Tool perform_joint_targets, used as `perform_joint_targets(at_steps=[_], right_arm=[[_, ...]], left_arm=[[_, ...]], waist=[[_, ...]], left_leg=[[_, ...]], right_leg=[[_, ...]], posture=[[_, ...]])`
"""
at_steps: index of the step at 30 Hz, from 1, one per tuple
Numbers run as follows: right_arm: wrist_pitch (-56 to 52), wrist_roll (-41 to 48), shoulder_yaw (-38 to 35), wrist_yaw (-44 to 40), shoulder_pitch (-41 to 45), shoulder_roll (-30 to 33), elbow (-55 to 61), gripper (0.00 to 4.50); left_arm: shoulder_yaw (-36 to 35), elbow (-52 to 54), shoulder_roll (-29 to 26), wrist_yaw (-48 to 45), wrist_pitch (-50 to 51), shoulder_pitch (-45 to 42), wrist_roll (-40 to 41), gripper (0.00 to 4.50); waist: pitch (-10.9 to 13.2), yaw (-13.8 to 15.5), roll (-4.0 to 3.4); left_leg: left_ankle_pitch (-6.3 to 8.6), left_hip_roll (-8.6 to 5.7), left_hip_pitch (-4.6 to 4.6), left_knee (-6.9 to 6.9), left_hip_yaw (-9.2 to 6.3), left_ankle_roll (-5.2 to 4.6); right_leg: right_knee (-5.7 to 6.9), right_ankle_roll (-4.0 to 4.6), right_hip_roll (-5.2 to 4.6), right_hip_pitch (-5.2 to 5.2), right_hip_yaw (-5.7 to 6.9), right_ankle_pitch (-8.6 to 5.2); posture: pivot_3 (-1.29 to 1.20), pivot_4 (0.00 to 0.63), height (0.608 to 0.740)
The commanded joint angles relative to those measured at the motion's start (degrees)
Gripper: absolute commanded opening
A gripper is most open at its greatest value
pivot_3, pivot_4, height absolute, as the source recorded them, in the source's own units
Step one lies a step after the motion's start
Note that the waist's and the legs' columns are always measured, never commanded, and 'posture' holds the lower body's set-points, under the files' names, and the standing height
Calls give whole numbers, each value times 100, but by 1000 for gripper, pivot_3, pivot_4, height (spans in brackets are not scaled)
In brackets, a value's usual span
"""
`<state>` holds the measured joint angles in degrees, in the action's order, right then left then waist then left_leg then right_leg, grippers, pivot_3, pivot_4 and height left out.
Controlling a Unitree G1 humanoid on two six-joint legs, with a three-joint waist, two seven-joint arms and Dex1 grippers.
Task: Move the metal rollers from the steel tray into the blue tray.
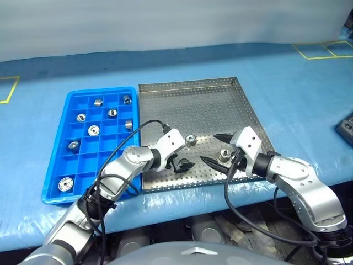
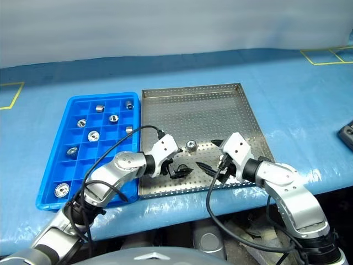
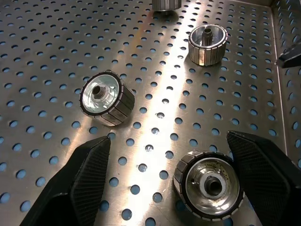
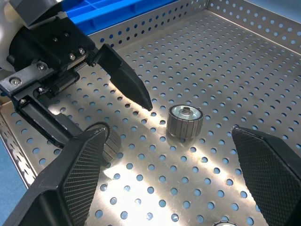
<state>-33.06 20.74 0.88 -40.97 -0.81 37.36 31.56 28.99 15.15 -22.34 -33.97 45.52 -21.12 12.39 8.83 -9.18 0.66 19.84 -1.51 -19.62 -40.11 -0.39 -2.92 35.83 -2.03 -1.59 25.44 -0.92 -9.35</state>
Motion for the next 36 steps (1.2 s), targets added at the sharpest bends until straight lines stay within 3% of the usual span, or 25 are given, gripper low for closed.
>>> perform_joint_targets(at_steps=[1, 8, 11, 17, 20, 29, 33, 36], right_arm=[[88, 54, -26, -9, 53, -31, 30, 4500], [153, 42, -35, -14, 58, -21, 6, 4500], [181, 29, -24, -9, 55, -29, 0, 4500], [240, 5, 15, -10, 75, -53, -49, 4500], [276, -4, 34, -13, 87, -62, -83, 4500], [363, -23, 67, -22, 98, -82, -152, 4500], [390, -28, 69, -26, 95, -90, -167, 4500], [402, -34, 72, -28, 100, -91, -180, 4500]], left_arm=[[67, 10, 23, -121, -135, -8, -86, 3904], [60, -130, 67, -188, -137, 27, -166, 3904], [52, -179, 79, -175, -146, 33, -204, 3317], [-24, -236, 142, -140, -127, 37, -220, 3317], [-30, -224, 148, -138, -162, 48, -262, 2718], [-136, -327, 271, -34, -193, 45, -336, 2718], [-164, -312, 281, -69, -219, 63, -334, 1789], [-153, -321, 277, -40, -213, 59, -383, 1695]], waist=[[0, -1, 0], [0, -2, 0], [0, -2, 0], [0, 0, 0], [0, -1, 0], [0, 10, 0], [0, 10, -1], [0, 11, -1]], left_leg=[[0, 0, 0, 0, 0, 0], [0, 1, 0, 0, 1, 0], [0, 0, 0, 0, 1, 0], [0, 0, 0, 0, 1, 0], [0, 1, 0, 0, 1, 0], [0, 0, 0, 0, 2, -1], [0, 0, 0, 0, 2, -1], [1, 0, 0, 0, 2, -1]], right_leg=[[0, 0, 0, 0, 0, 0], [0, 0, 0, 1, -2, 1], [0, 0, 0, 1, -4, 1], [0, -1, 0, 1, -7, 2], [0, -1, 0, 1, -7, 2], [1, -1, -2, 1, -9, 3], [1, -1, -1, 1, -8, 3], [1, -1, -2, 1, -9, 3]], posture=[[-309, 150, 740], [-313, 150, 740], [-311, 150, 740], [-307, 150, 740], [-304, 150, 740], [-303, 150, 740], [-303, 150, 740], [-303, 150, 740]])
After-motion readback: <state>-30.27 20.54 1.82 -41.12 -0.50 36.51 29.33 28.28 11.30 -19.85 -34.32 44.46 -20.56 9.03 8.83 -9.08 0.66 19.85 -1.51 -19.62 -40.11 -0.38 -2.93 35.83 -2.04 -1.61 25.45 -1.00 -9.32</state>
